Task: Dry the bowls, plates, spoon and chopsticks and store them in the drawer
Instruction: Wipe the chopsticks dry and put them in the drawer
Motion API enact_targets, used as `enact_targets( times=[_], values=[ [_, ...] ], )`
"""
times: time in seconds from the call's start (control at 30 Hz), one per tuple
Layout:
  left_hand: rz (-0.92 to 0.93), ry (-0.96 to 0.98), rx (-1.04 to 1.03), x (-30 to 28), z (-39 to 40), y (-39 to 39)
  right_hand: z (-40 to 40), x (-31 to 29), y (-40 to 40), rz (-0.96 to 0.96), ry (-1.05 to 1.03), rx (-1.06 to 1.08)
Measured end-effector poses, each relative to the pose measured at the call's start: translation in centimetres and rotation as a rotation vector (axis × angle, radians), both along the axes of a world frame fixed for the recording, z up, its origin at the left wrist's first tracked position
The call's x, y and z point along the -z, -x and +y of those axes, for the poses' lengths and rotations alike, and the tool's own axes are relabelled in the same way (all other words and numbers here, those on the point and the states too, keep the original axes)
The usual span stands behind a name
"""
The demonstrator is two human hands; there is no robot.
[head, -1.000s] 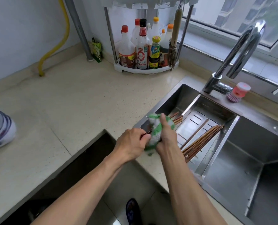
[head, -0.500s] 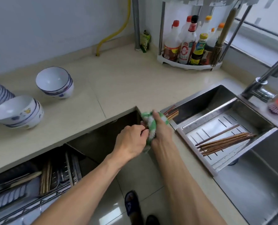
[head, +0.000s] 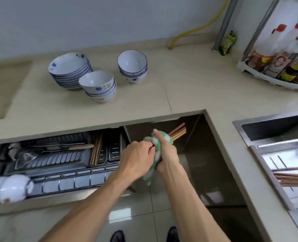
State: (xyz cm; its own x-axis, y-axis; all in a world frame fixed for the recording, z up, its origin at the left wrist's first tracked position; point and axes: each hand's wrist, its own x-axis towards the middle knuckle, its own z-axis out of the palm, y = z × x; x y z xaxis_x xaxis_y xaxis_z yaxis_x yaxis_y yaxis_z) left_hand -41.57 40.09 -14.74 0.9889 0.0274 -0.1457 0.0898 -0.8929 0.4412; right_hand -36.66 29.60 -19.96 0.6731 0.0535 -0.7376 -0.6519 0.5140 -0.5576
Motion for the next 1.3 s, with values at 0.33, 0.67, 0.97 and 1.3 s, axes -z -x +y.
enact_targets(
  times=[0.33,0.67,0.97,1.3],
  values=[
    [0.212,0.412,-0.172,1.1,19.3,5.4,14.5,0.5,0.1,-0.025,0.259,-0.003],
    [0.352,0.391,-0.426,6.7,36.0,9.1,25.9,6.5,4.9,0.081,0.507,-0.328],
    [0.396,0.447,-0.609,16.5,35.1,6.8,24.2,9.7,5.2,0.129,0.584,-0.191],
    [0.384,0.613,-0.6,25.5,28.0,-0.9,23.5,14.6,3.1,0.03,0.56,-0.119]
  ],
)
